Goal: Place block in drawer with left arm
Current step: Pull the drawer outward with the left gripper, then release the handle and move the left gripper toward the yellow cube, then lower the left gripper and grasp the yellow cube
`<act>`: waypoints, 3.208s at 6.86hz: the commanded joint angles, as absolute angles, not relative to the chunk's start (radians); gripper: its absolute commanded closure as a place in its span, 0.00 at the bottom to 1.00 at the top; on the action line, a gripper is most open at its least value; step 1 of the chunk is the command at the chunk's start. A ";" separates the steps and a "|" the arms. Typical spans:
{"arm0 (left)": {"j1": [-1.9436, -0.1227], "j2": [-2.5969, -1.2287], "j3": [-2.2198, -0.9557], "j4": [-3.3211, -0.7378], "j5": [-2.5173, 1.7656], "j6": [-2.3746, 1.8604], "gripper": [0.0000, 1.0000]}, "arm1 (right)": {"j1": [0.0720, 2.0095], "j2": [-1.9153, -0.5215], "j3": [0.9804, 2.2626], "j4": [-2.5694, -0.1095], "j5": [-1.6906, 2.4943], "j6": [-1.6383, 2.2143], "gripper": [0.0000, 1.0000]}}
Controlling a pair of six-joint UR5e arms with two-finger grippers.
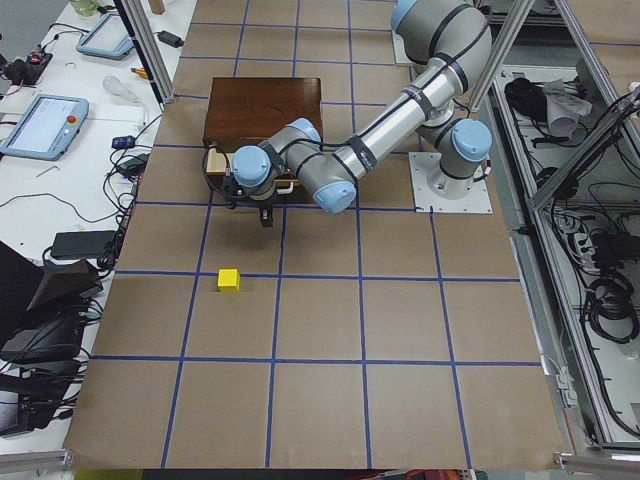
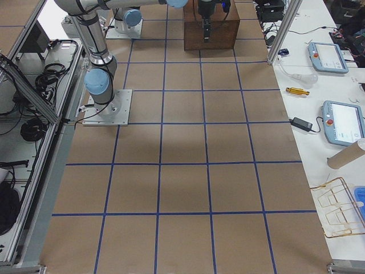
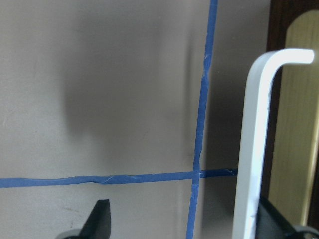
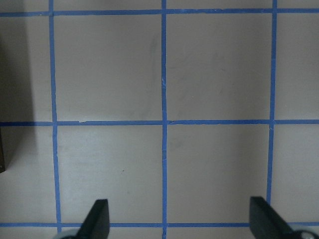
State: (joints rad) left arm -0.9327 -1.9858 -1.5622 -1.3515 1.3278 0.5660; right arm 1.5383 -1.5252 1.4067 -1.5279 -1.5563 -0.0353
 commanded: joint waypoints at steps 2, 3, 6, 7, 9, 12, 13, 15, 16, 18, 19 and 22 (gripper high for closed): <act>-0.924 -1.988 -1.560 -1.351 1.328 0.568 0.00 | 1.539 -1.525 1.407 -1.528 -1.557 -0.035 0.00; -0.917 -1.990 -1.557 -1.351 1.328 0.568 0.00 | 1.539 -1.526 1.407 -1.528 -1.555 -0.035 0.00; -0.914 -2.000 -1.531 -1.354 1.328 0.575 0.00 | 1.537 -1.525 1.407 -1.528 -1.557 -0.035 0.00; -0.914 -1.996 -1.529 -1.364 1.328 0.572 0.00 | 1.539 -1.526 1.407 -1.528 -1.557 -0.035 0.00; -0.914 -1.938 -1.479 -1.469 1.363 0.572 0.00 | 1.539 -1.525 1.407 -1.528 -1.557 -0.035 0.00; -0.881 -1.976 -1.341 -1.468 1.481 0.893 0.00 | 1.539 -1.525 1.407 -1.528 -1.557 -0.035 0.00; -0.873 -2.006 -1.315 -1.444 1.502 1.002 0.00 | 1.537 -1.525 1.407 -1.528 -1.557 -0.035 0.00; -0.856 -2.087 -1.284 -1.328 1.505 1.356 0.00 | 1.537 -1.526 1.407 -1.528 -1.555 -0.035 0.00; -0.850 -2.123 -1.278 -1.266 1.505 1.550 0.00 | 1.539 -1.525 1.407 -1.528 -1.555 -0.035 0.00; -0.848 -2.196 -1.249 -1.188 1.505 1.844 0.00 | 1.539 -1.526 1.407 -1.528 -1.555 -0.035 0.00; -0.848 -2.221 -1.244 -1.133 1.502 1.999 0.01 | 1.539 -1.525 1.407 -1.528 -1.555 -0.035 0.00; -0.851 -2.278 -1.246 -1.083 1.491 2.227 0.01 | 1.539 -1.525 1.407 -1.528 -1.557 -0.035 0.00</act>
